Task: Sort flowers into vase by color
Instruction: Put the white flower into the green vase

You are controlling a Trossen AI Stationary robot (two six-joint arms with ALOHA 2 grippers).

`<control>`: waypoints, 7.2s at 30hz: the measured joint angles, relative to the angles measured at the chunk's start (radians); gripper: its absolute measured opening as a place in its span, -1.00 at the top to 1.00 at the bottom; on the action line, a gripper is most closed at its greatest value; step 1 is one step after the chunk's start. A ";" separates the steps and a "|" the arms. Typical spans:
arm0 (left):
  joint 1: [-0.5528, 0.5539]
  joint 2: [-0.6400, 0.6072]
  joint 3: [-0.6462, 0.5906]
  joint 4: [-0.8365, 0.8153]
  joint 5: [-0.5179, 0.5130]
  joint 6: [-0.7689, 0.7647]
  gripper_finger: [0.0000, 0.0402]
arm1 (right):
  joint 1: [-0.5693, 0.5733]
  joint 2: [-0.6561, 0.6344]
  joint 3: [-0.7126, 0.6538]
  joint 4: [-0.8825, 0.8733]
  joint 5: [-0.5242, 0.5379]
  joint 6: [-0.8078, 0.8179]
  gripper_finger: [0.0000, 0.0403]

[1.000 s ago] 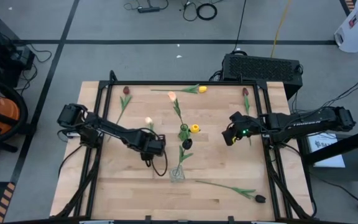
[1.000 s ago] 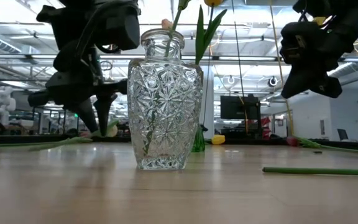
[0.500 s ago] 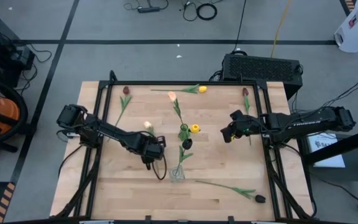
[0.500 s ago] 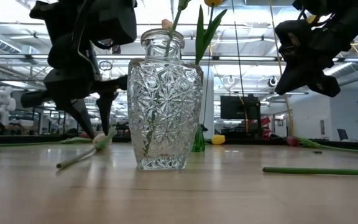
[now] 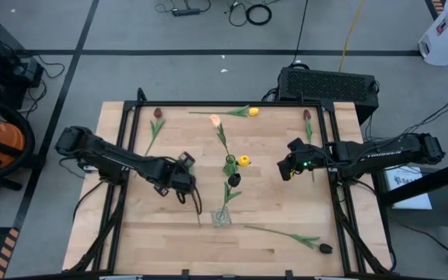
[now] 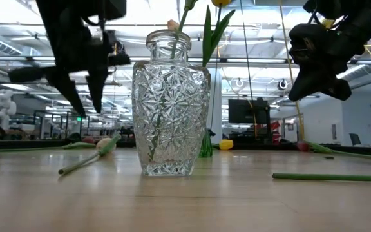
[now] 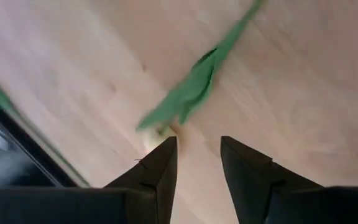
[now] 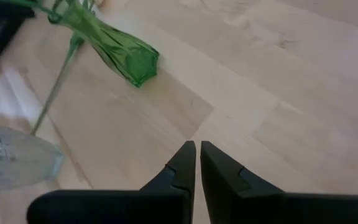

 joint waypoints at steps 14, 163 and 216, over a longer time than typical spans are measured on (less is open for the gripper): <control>0.010 -0.085 0.000 0.097 0.067 -1.796 0.34 | 0.000 0.000 0.000 -0.049 -0.137 -0.243 0.91; 0.336 0.004 -0.291 2.093 0.426 -0.457 0.95 | 0.000 0.000 0.000 0.115 0.028 0.185 0.91; 0.336 0.005 -0.290 1.689 0.423 -0.458 0.95 | 0.000 0.000 0.000 0.121 0.026 0.172 0.91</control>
